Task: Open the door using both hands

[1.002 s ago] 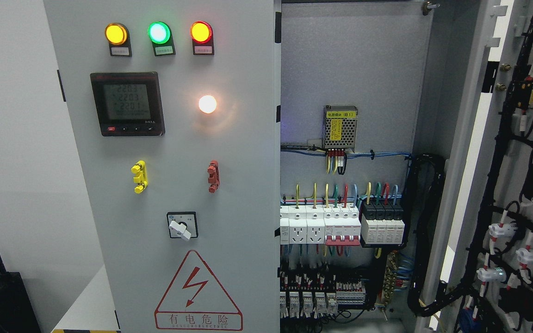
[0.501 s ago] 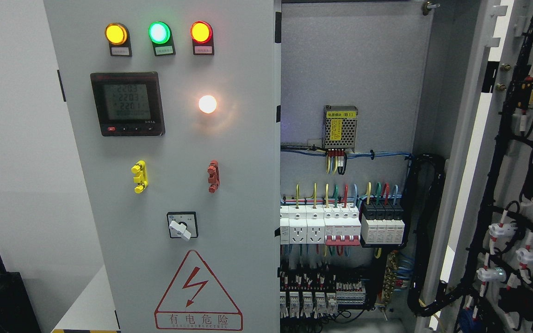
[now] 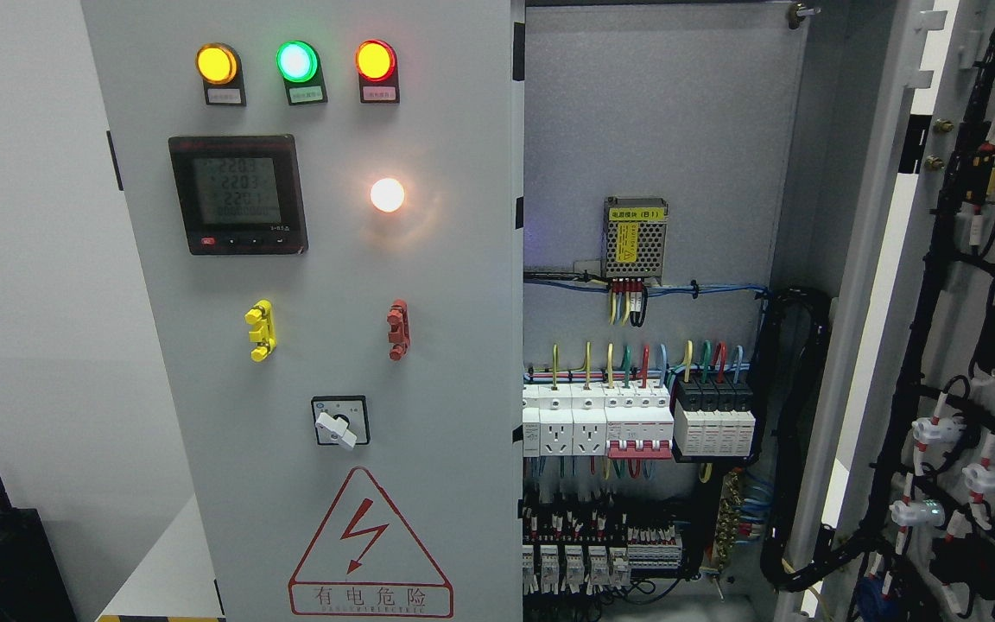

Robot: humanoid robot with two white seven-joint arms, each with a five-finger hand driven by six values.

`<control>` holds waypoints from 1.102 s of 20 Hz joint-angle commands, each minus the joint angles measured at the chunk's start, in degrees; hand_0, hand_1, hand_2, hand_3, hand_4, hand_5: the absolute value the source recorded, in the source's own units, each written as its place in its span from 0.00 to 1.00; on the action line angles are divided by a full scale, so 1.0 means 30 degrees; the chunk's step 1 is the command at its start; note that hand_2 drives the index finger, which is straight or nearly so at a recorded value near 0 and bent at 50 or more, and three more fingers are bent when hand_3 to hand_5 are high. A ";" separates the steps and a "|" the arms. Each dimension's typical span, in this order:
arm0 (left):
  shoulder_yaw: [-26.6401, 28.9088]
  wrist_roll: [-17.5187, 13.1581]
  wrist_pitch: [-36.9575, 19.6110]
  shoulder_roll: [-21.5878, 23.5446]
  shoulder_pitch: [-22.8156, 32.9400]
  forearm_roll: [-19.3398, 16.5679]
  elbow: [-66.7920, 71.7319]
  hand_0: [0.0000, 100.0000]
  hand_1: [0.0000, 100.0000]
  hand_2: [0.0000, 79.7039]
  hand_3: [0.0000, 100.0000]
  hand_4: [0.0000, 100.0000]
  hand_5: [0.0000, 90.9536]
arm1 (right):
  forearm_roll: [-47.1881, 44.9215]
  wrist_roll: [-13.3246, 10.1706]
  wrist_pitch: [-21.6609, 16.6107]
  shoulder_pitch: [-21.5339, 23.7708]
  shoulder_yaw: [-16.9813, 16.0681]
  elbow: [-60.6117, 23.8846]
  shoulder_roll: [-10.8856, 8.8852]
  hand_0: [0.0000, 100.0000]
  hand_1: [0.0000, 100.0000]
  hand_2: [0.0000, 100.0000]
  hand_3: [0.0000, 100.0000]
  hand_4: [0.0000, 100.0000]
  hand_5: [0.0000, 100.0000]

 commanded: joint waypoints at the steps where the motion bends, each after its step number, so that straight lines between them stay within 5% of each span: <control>1: 0.0167 -0.0006 -0.0042 -0.0046 -0.0008 -0.0011 -0.0206 0.00 0.00 0.00 0.00 0.03 0.00 | -0.0007 -0.0066 -0.1227 0.4032 0.1385 -1.0735 -0.2856 0.00 0.00 0.00 0.00 0.00 0.00; 13: 0.0196 -0.0006 -0.0042 -0.0046 -0.0008 -0.0011 -0.0176 0.00 0.00 0.00 0.00 0.03 0.00 | -0.0037 -0.0125 -0.2316 0.8546 0.1562 -1.9496 -0.5054 0.00 0.00 0.00 0.00 0.00 0.00; 17: 0.0196 -0.0006 -0.0042 -0.0046 -0.0008 -0.0011 -0.0176 0.00 0.00 0.00 0.00 0.03 0.00 | -0.0037 -0.0183 -0.4219 0.8636 0.1736 -1.9910 -0.6459 0.00 0.00 0.00 0.00 0.00 0.00; 22: 0.0167 -0.0006 -0.0042 -0.0046 -0.0008 -0.0011 -0.0176 0.00 0.00 0.00 0.00 0.03 0.00 | -0.0066 -0.0213 -0.4604 0.6708 0.3024 -2.0116 -0.7342 0.00 0.00 0.00 0.00 0.00 0.00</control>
